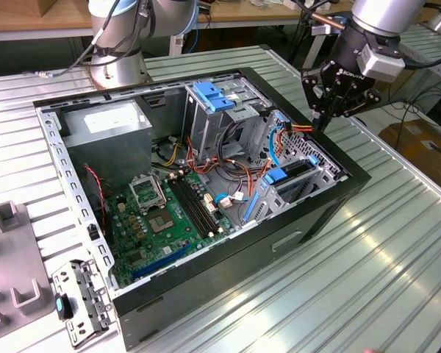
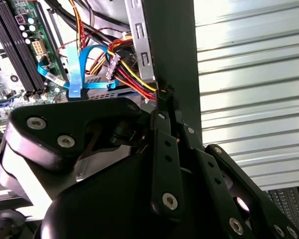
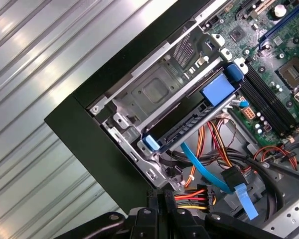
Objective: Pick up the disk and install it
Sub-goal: 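Insert the first disk wire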
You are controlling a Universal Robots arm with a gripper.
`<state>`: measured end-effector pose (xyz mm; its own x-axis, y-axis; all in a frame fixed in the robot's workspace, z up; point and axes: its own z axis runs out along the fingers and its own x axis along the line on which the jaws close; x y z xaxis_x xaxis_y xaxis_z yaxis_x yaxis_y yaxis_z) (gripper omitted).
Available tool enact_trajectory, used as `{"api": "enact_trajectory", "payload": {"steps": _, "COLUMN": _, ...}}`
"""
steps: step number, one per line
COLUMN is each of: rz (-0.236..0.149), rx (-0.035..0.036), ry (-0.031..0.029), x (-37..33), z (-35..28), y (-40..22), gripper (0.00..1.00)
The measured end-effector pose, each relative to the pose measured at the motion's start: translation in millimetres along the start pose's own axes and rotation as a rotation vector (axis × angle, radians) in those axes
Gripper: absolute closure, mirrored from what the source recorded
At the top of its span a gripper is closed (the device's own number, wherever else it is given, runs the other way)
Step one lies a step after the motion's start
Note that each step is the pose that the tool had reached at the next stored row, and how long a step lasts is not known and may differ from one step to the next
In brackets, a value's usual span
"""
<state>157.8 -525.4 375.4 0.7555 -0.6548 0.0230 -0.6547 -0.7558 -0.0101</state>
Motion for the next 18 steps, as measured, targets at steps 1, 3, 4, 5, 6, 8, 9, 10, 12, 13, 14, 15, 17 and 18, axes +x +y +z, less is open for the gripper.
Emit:
{"api": "enact_trajectory", "payload": {"steps": 1, "rz": 0.0, "rx": 0.0, "ry": 0.0, "x": -2.7, "z": -0.1, "y": 2.5, "gripper": 0.84}}
{"api": "enact_trajectory", "payload": {"steps": 3, "rz": 0.001, "rx": 0.0, "ry": 0.0, "x": -6.4, "z": -0.2, "y": 5.8, "gripper": 0.84}}
{"api": "enact_trajectory", "payload": {"steps": 4, "rz": 0.01, "rx": -0.0002, "ry": 0.0002, "x": -6.9, "z": -0.1, "y": 6.3, "gripper": 0.84}}
{"api": "enact_trajectory", "payload": {"steps": 5, "rz": 0.042, "rx": -0.0009, "ry": 0.0004, "x": -7.0, "z": 0.2, "y": 6.3, "gripper": 0.84}}
{"api": "enact_trajectory", "payload": {"steps": 6, "rz": 0.059, "rx": -0.0013, "ry": 0.0007, "x": -7.0, "z": 0.3, "y": 6.3, "gripper": 0.84}}
{"api": "enact_trajectory", "payload": {"steps": 8, "rz": 0.098, "rx": -0.0023, "ry": 0.001, "x": -7.0, "z": 0.6, "y": 6.3, "gripper": 0.84}}
{"api": "enact_trajectory", "payload": {"steps": 9, "rz": 0.114, "rx": -0.0026, "ry": 0.0012, "x": -7.0, "z": 0.8, "y": 6.3, "gripper": 0.84}}
{"api": "enact_trajectory", "payload": {"steps": 10, "rz": 0.136, "rx": -0.0031, "ry": 0.0014, "x": -7.0, "z": 1.0, "y": 6.3, "gripper": 0.84}}
{"api": "enact_trajectory", "payload": {"steps": 12, "rz": 0.174, "rx": -0.004, "ry": 0.0018, "x": -7.0, "z": 1.3, "y": 6.3, "gripper": 0.84}}
{"api": "enact_trajectory", "payload": {"steps": 13, "rz": 0.19, "rx": -0.0044, "ry": 0.002, "x": -7.0, "z": 1.4, "y": 6.3, "gripper": 0.84}}
{"api": "enact_trajectory", "payload": {"steps": 14, "rz": 0.217, "rx": -0.005, "ry": 0.0022, "x": -7.0, "z": 1.6, "y": 6.3, "gripper": 0.84}}
{"api": "enact_trajectory", "payload": {"steps": 15, "rz": 0.239, "rx": -0.0055, "ry": 0.0025, "x": -7.0, "z": 1.7, "y": 6.3, "gripper": 0.84}}
{"api": "enact_trajectory", "payload": {"steps": 17, "rz": 0.28, "rx": -0.0064, "ry": 0.0029, "x": -7.0, "z": 2.0, "y": 6.3, "gripper": 0.84}}
{"api": "enact_trajectory", "payload": {"steps": 18, "rz": 0.296, "rx": -0.0068, "ry": 0.003, "x": -7.0, "z": 2.1, "y": 6.3, "gripper": 0.84}}
